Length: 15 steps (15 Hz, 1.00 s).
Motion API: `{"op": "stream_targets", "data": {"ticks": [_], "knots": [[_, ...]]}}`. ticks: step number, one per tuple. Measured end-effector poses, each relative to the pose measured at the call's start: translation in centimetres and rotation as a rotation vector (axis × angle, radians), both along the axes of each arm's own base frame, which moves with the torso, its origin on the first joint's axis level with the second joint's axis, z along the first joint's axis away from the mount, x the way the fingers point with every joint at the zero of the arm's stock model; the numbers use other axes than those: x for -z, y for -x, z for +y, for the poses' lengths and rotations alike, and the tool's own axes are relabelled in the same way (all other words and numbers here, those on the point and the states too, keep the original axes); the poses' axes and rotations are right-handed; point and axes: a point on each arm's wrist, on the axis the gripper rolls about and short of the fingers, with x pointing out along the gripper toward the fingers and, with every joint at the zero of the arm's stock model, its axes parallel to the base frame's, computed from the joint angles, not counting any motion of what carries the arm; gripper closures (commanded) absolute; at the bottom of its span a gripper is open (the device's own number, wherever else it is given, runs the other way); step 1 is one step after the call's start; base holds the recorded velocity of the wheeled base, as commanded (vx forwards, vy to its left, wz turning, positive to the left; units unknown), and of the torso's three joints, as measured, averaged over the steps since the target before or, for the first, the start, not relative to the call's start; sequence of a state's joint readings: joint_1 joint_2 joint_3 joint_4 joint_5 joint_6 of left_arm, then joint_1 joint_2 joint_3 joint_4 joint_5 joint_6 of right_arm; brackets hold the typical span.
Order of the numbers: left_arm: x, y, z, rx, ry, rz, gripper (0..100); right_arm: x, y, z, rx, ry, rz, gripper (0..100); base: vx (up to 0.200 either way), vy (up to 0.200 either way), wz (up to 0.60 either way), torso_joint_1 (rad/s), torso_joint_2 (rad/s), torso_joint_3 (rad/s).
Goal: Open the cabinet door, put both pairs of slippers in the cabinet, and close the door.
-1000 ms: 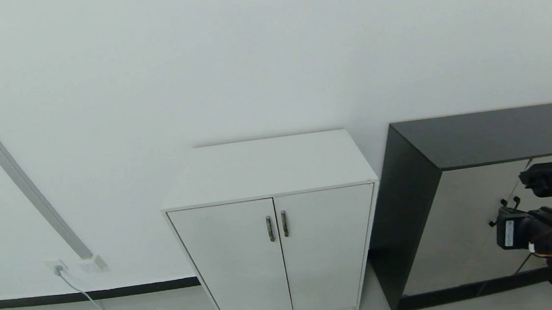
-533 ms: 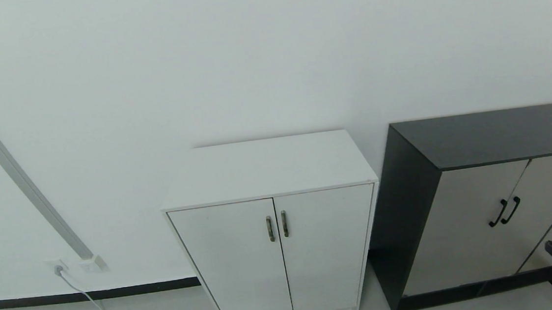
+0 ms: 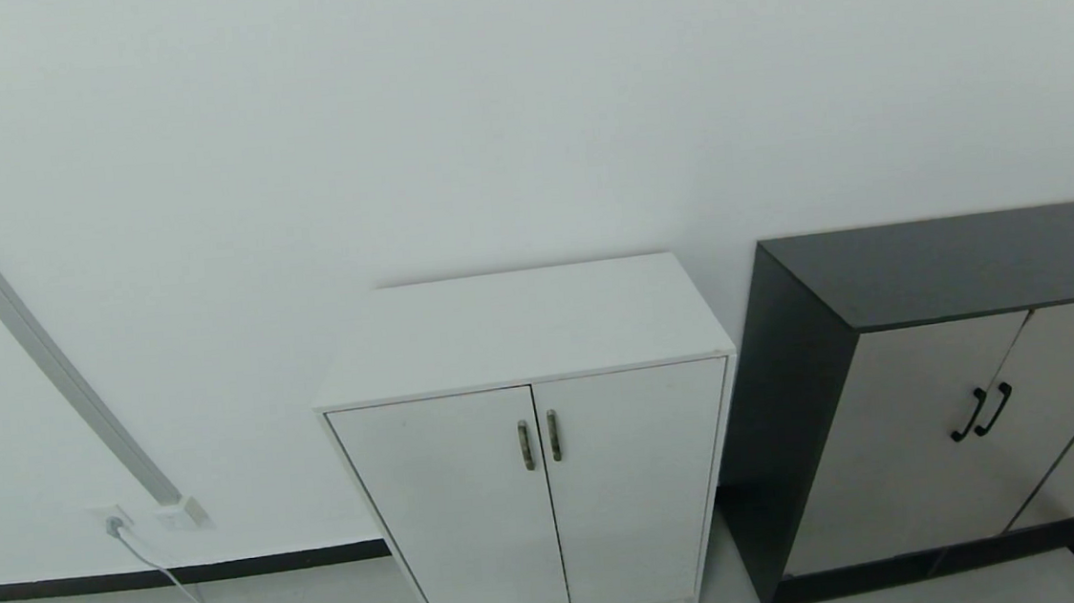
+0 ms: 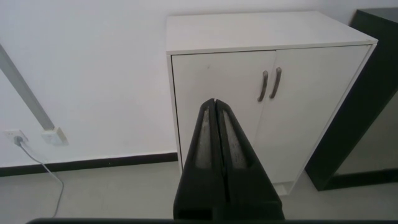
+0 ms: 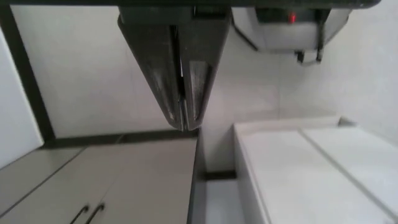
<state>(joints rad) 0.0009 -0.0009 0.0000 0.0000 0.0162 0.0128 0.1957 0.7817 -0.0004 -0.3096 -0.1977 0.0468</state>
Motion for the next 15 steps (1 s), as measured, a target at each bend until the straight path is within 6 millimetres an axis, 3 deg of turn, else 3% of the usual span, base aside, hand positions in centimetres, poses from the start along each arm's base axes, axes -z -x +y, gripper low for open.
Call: {"op": "stream_targets", "data": {"ticks": [5,15], "knots": [[0.0,0.0,0.0,0.000,-0.001,0.000,100,0.5,2.4,-0.4,-0.032,-0.025,-0.045,100,0.000,0.000,0.00,0.000,0.00,0.000],[0.0,0.0,0.0,0.000,0.000,0.000,100,1.3,5.0,-0.9,-0.017,-0.071,-0.160,100,0.000,0.000,0.00,0.000,0.00,0.000]]}}
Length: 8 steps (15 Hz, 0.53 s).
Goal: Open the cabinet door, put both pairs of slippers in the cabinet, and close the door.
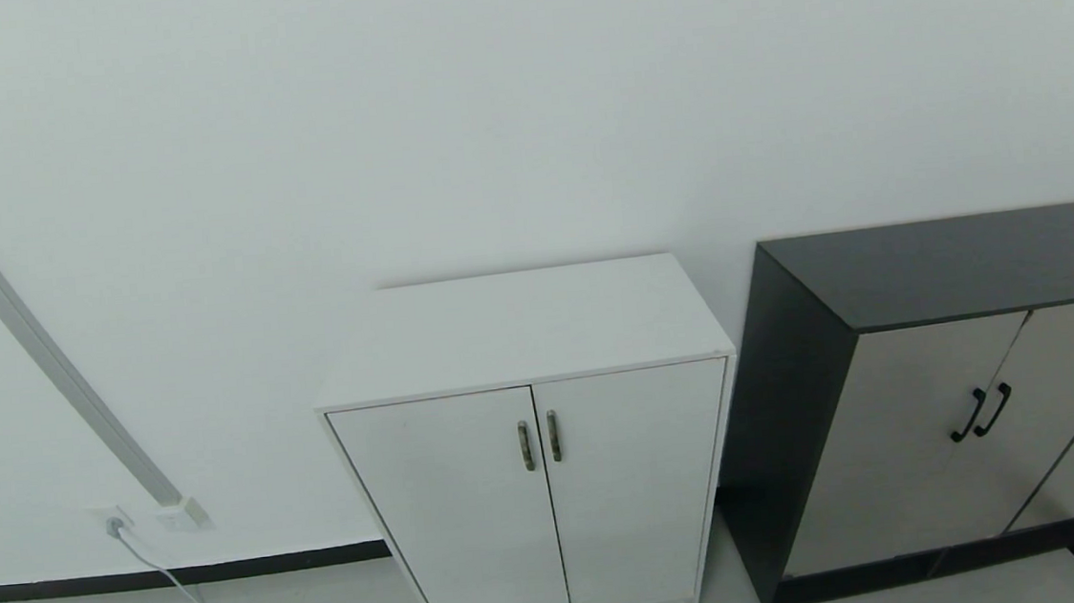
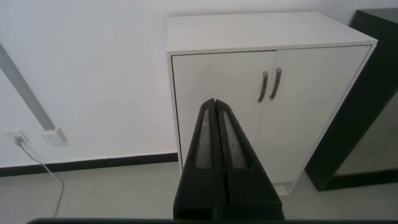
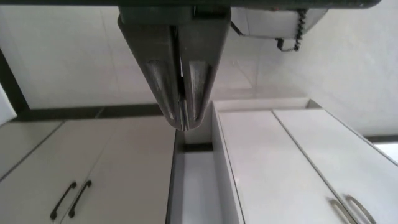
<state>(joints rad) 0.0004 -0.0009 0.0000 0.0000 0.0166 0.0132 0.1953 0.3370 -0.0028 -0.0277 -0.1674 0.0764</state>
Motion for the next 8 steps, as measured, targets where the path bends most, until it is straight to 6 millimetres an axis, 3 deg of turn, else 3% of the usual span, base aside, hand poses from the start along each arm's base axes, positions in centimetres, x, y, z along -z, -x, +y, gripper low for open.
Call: {"op": "stream_targets", "data": {"ticks": [5,8], "knots": [[0.0,0.0,0.0,0.000,0.000,0.000,100,0.0,1.3,-0.3,0.068,-0.019,-0.156,100,0.000,0.000,0.00,0.000,0.00,0.000],[0.0,0.0,0.0,0.001,0.000,0.000,100,0.2,1.8,-0.1,-0.055,-0.038,-0.205,100,0.000,0.000,0.00,0.000,0.00,0.000]]}}
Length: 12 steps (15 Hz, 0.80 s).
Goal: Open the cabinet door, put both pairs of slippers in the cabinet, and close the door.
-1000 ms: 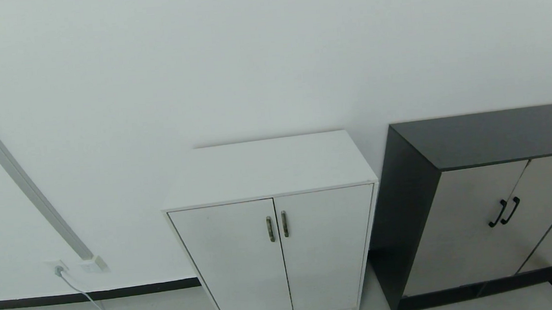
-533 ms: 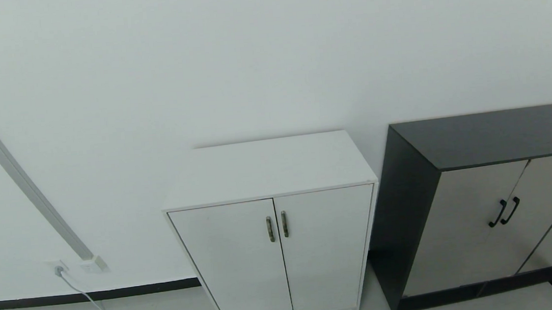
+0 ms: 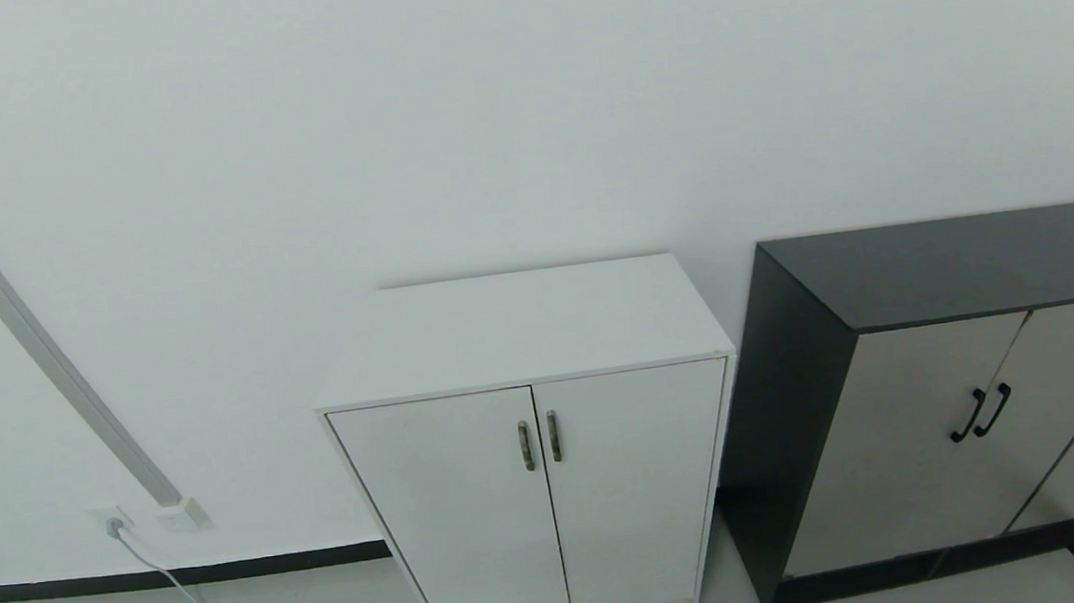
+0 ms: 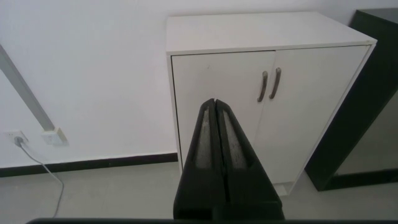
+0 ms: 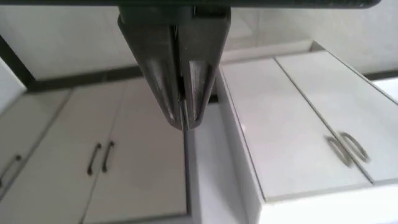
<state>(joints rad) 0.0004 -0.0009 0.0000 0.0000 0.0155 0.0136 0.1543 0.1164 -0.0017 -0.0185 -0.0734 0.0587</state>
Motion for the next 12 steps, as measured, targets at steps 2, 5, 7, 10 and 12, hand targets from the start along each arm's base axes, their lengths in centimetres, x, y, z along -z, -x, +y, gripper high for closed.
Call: {"op": "stream_targets", "data": {"ticks": [2,5,7,10,12], "knots": [[0.00,0.00,0.00,-0.001,0.002,0.000,100,0.23,0.14,0.08,-0.043,0.036,0.001,100,0.000,0.000,0.00,0.000,0.00,0.000],[0.00,0.00,0.00,-0.001,0.003,0.000,100,0.25,0.24,0.15,0.037,0.041,-0.009,100,0.000,0.000,0.00,0.000,0.00,0.000],[0.00,0.00,0.00,0.000,0.003,0.000,100,0.33,0.49,0.24,0.098,0.041,-0.039,100,0.000,0.000,0.00,0.000,0.00,0.000],[0.00,0.00,0.00,-0.001,0.002,0.000,100,0.42,0.82,0.27,0.118,0.034,-0.081,100,0.000,0.000,0.00,0.000,0.00,0.000],[0.00,0.00,0.00,-0.002,0.002,0.000,100,0.43,0.90,0.28,0.119,0.032,-0.092,100,0.000,0.000,0.00,0.000,0.00,0.000]]}}
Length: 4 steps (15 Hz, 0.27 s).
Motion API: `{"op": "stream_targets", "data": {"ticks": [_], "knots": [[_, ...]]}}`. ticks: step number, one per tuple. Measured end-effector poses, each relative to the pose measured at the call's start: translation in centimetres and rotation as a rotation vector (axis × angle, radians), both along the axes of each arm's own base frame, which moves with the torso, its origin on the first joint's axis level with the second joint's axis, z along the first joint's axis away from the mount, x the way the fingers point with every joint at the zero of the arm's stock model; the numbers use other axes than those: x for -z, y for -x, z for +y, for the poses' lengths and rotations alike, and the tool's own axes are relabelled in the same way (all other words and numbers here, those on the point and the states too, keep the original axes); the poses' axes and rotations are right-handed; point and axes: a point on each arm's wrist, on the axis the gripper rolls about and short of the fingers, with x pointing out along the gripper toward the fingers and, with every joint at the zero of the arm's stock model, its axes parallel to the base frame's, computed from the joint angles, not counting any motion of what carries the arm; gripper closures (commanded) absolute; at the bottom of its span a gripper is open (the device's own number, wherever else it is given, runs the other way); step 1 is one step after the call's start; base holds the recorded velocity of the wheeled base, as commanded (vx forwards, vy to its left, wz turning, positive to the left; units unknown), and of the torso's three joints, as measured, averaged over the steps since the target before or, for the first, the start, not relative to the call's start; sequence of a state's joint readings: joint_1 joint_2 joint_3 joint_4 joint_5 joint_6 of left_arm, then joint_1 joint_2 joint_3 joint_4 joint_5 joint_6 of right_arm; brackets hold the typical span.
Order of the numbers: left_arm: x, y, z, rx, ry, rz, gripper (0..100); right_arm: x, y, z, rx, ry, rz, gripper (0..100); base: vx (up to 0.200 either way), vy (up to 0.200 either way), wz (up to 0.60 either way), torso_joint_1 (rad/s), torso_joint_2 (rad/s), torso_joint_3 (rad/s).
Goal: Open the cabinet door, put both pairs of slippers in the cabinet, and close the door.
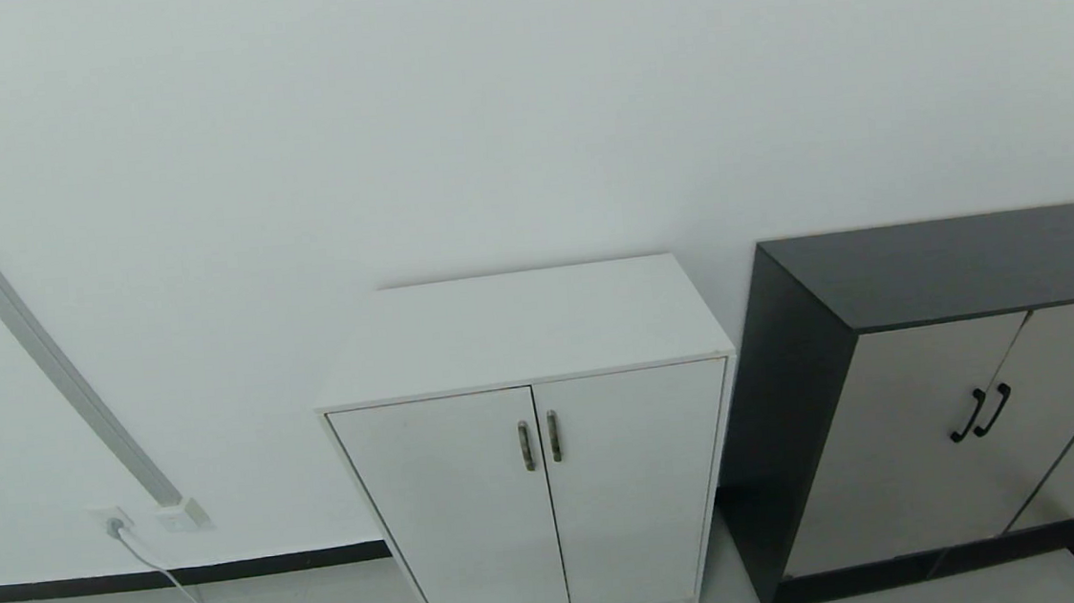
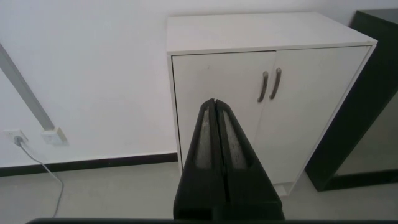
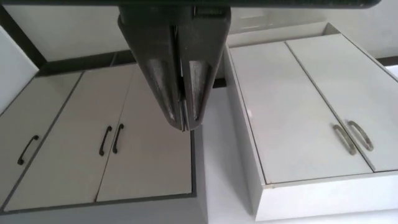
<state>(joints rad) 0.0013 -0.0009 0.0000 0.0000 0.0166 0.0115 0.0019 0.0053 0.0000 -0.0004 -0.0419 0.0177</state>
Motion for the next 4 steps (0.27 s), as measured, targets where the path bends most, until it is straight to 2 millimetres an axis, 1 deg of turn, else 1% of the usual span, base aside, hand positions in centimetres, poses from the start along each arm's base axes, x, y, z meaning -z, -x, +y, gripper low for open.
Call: {"op": "stream_targets", "data": {"ticks": [4], "knots": [[0.00,0.00,0.00,0.000,-0.001,0.000,100,0.01,0.05,0.01,-0.005,0.003,-0.006,100,0.000,0.000,0.00,0.000,0.00,0.000]]}}
